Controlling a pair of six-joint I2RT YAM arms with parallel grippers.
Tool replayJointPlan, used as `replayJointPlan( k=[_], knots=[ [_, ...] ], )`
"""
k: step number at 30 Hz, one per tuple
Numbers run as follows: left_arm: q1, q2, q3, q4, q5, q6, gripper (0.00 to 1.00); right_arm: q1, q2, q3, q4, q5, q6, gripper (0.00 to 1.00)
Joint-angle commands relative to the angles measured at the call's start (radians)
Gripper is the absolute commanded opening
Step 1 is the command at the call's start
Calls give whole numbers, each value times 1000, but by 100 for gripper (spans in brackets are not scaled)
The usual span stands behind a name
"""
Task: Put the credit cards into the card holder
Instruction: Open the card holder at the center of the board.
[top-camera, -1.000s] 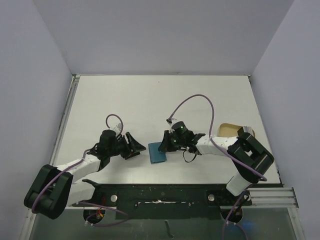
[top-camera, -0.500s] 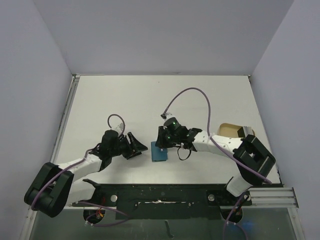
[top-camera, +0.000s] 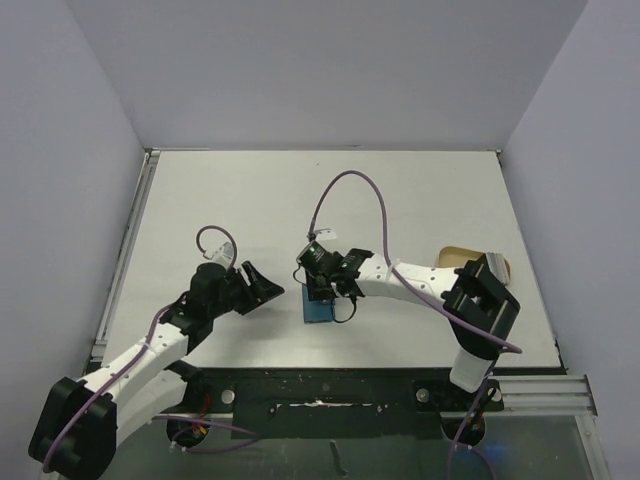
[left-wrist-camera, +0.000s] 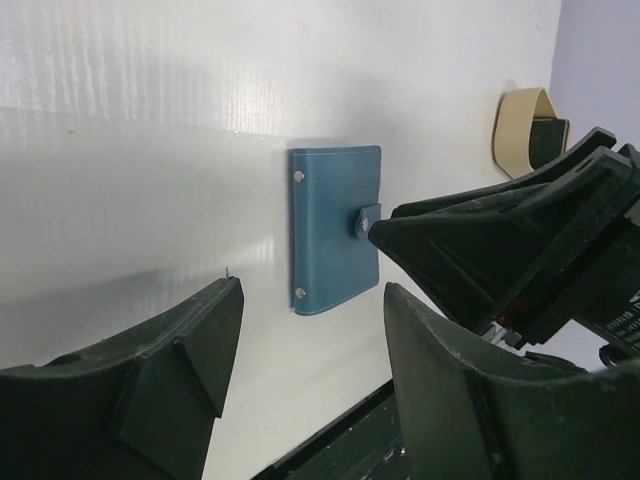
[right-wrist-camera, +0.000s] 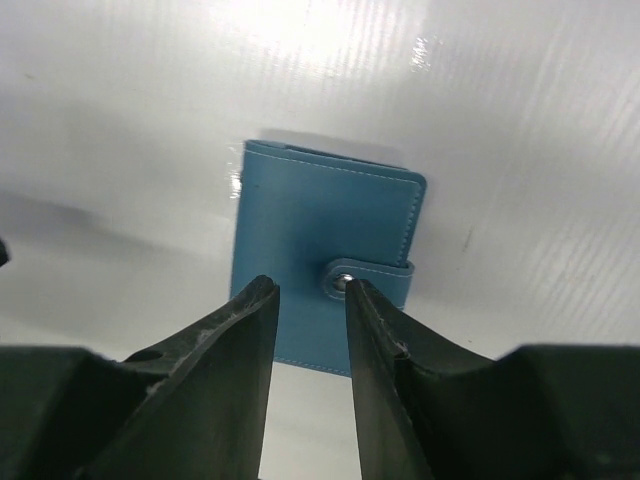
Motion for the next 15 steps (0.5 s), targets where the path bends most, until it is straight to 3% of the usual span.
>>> replayJointPlan(
  k=[1,12,15],
  knots=[
    [-2,-26,46,-35,-29,33,57,12,28,65,-86,70,35,36],
    [-2,-36,23,-19,-19,24,56,28,132,108,-144,75,40,39],
    [-2,-39,23,-17,-20,24,56,34,149,120,-169,95,38,33]
  ],
)
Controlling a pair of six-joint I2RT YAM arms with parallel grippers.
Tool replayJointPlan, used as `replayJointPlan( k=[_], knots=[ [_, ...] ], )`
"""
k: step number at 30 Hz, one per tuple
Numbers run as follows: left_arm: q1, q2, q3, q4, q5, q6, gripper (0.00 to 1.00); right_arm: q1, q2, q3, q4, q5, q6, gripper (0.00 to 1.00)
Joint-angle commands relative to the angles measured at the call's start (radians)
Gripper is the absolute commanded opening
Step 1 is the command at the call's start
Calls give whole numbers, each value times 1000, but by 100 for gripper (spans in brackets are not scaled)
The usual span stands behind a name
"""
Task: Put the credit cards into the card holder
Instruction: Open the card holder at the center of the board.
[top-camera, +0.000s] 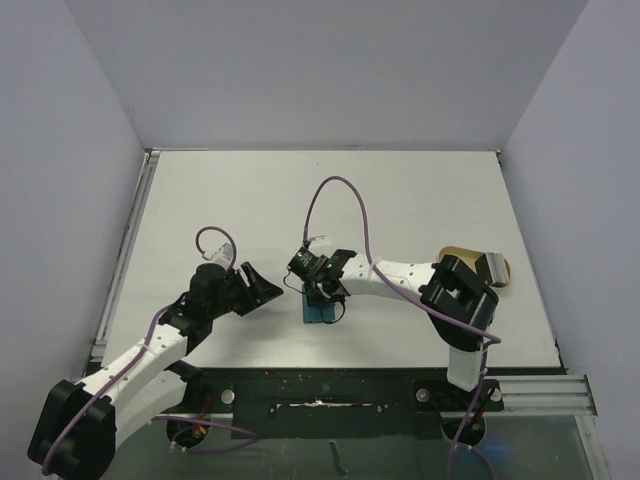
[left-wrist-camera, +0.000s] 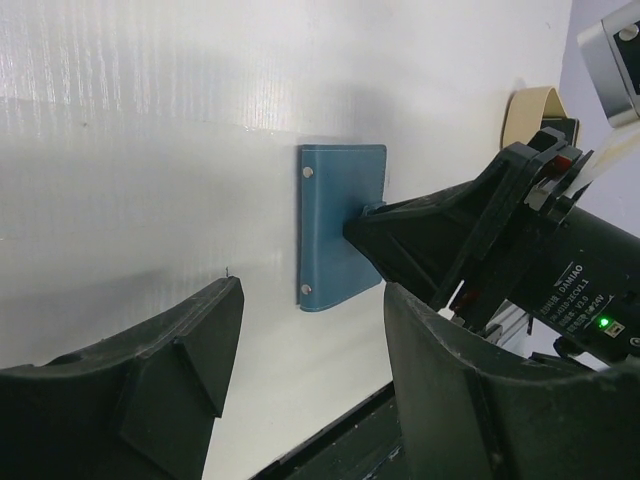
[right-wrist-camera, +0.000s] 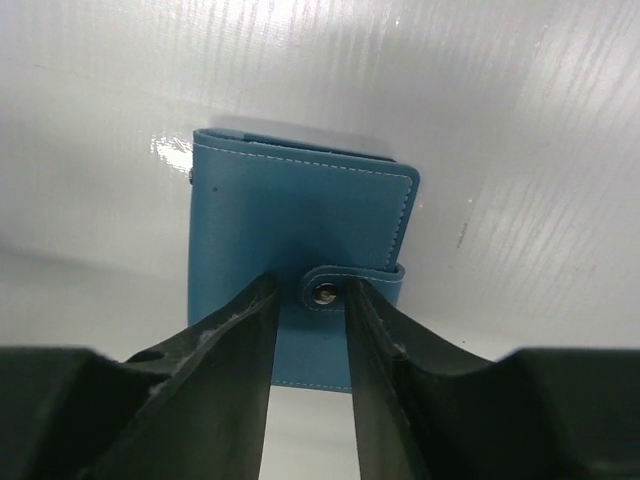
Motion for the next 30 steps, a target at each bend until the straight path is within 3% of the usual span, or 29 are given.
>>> replayJointPlan(
  k=[1,10,18,30],
  knots=[
    [-2,-20,25,27,-3,13,57,15,15,45,-58,52,13,30],
    [-3,-2,27,42,-1,10,56,15,29,32,-48,71,-9,0],
    [-4,48,10,65,25,-11,56,11,-38,-33,124,-22,-72,0],
    [-7,100,-46,210,89,-72,56,-78,-251,-364,577,-239,-39,0]
  ],
)
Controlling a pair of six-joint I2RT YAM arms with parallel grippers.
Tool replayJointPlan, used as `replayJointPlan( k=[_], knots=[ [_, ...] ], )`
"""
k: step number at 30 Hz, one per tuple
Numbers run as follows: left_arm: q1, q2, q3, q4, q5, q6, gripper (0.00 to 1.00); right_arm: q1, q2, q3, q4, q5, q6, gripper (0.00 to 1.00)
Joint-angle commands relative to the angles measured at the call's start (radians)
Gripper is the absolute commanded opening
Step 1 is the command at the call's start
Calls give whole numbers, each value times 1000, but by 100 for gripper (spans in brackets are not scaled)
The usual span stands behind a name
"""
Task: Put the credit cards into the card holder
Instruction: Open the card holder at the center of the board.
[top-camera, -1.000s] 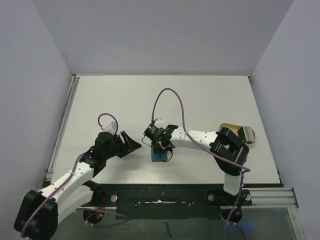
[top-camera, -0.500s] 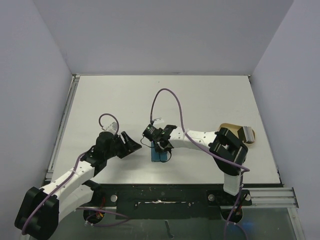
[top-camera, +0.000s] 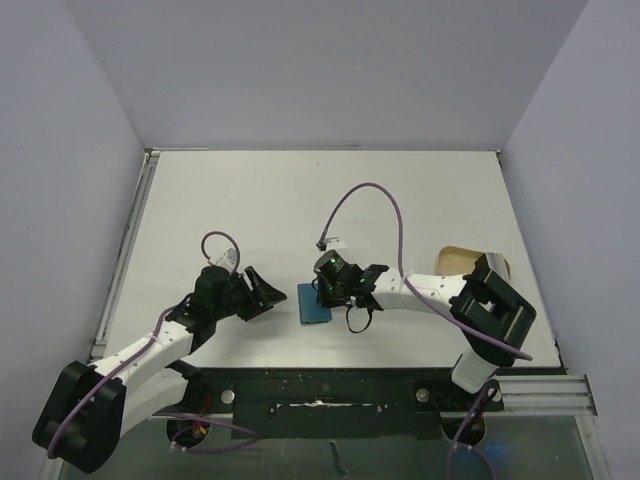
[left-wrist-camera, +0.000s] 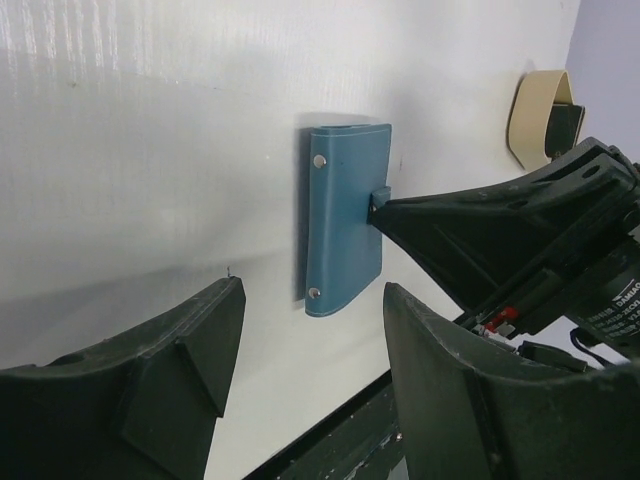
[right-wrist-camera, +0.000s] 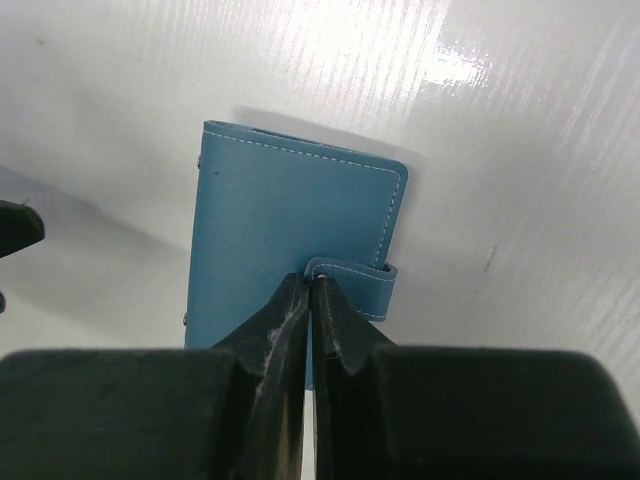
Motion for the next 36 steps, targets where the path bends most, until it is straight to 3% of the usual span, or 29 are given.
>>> replayJointPlan(
  k=[1,14,27,30,34,36],
  knots=[
    [-6,21,-10,137,49,-27,56,-35,-85,-88,220,-117,39,0],
    [-26,139,-17,327,120,-56,56,-75,-179,-194,362,-206,88,0],
    [-45,189,5,314,107,-37,55,-41,-130,-117,322,-210,44,0],
    [-48,180,6,284,90,-44,38,-37,-132,-112,310,-204,41,0],
    [-49,134,-2,249,63,-44,2,-38,-143,-135,301,-185,43,0],
    [-50,114,-2,224,54,-40,0,-38,-150,-145,288,-173,43,0]
  ],
)
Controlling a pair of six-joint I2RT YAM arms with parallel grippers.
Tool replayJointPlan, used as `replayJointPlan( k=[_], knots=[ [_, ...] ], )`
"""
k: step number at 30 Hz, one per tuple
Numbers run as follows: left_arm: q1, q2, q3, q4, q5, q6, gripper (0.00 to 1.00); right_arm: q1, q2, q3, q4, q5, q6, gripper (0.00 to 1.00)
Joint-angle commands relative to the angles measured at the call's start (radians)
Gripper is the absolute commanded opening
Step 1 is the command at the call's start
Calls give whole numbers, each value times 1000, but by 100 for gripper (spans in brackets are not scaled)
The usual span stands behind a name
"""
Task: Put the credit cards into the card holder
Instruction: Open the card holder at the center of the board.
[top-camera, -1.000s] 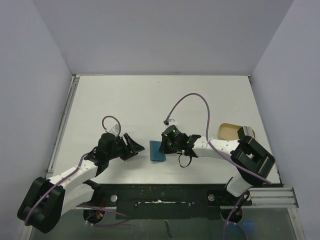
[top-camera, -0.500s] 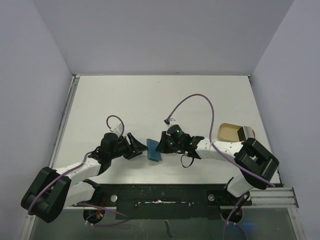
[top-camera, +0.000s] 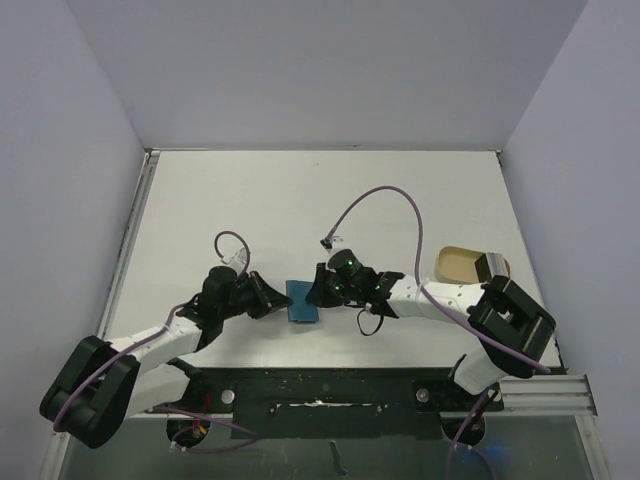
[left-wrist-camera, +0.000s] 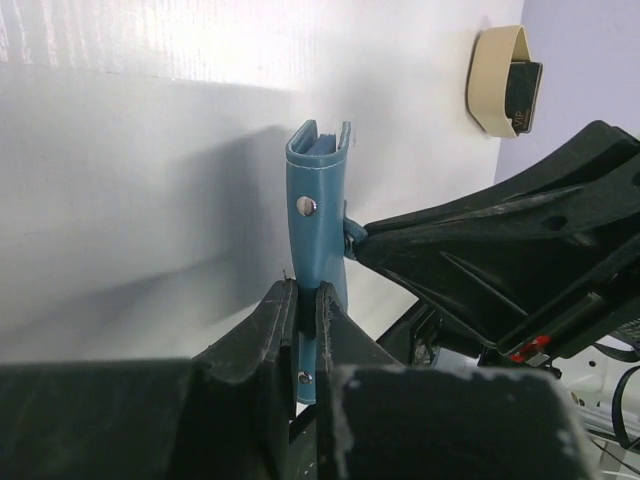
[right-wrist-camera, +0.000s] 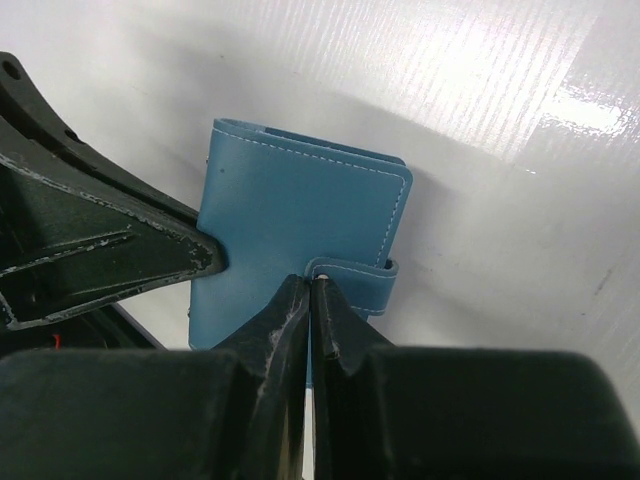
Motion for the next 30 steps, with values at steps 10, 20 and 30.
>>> replayJointPlan(
  k=[10,20,30],
  knots=[
    [-3,-84,27,-69,-32,35,0,-23,-73,-42,-55,105,-7,0],
    [-3,-85,14,-59,-21,31,0,-37,-89,-61,-67,102,-15,0],
    [3,-21,109,-188,-78,84,48,-57,-125,-35,-99,105,-14,0]
  ],
)
